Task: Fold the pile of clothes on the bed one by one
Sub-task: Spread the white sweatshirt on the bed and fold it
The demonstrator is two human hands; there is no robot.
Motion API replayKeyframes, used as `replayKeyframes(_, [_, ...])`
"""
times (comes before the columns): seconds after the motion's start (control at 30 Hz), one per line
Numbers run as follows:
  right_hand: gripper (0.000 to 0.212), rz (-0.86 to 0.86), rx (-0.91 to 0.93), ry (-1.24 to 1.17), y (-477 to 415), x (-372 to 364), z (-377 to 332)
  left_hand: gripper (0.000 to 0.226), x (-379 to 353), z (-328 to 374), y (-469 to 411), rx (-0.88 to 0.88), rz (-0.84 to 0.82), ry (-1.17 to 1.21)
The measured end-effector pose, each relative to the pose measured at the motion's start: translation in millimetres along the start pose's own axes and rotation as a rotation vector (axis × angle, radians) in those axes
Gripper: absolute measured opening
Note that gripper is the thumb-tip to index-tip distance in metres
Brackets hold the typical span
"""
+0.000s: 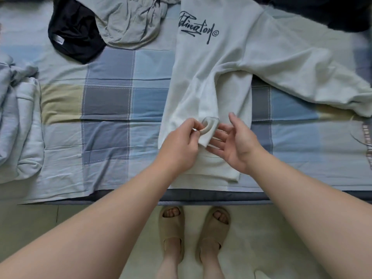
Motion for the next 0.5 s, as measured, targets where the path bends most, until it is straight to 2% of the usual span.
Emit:
replayKeyframes(0.07, [0.055,0.017,-0.026,0.079,1,23,-10,0.013,-28,10,4,-0.051,-0.109,-0.078])
replayKeyframes(0.17, [0.046,0.103,-0.073,0.202,-6,59,-15,0.017,-71,17,5,-0.138,-0.267,-0.280])
replayKeyframes(0.27, [0.045,0.180,-0.111,0.337,-17,84,-10,0.027,-101,13,2,-0.121,-0.490,-0.485])
replayKeyframes(0.33, [0.026,0.215,-0.127,0.442,-23,93,-2,0.033,-111,5,3,-0.100,-0.602,-0.535])
replayKeyframes(0.4, [0.003,0.271,-0.088,0.490,-29,98,4,0.029,-111,-5,4,-0.138,-0.491,-0.612])
replayKeyframes(0.47, [0.008,0.342,-0.026,0.493,-34,107,8,0.029,-103,-18,0,-0.140,-0.292,-0.705])
replayKeyframes(0.5, [0.008,0.383,-0.006,0.506,-35,112,11,0.030,-97,-26,-2,-0.114,-0.244,-0.753])
Point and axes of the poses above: each hand's wrist, its own y-axis away from the middle knuckle, its own x-axis out of the back of the hand, z = x × y, the point moved 1 cm from there along -y, towards the middle knuckle, and after that the axes turned 5 degrees about -y, right-handed, at the moved point
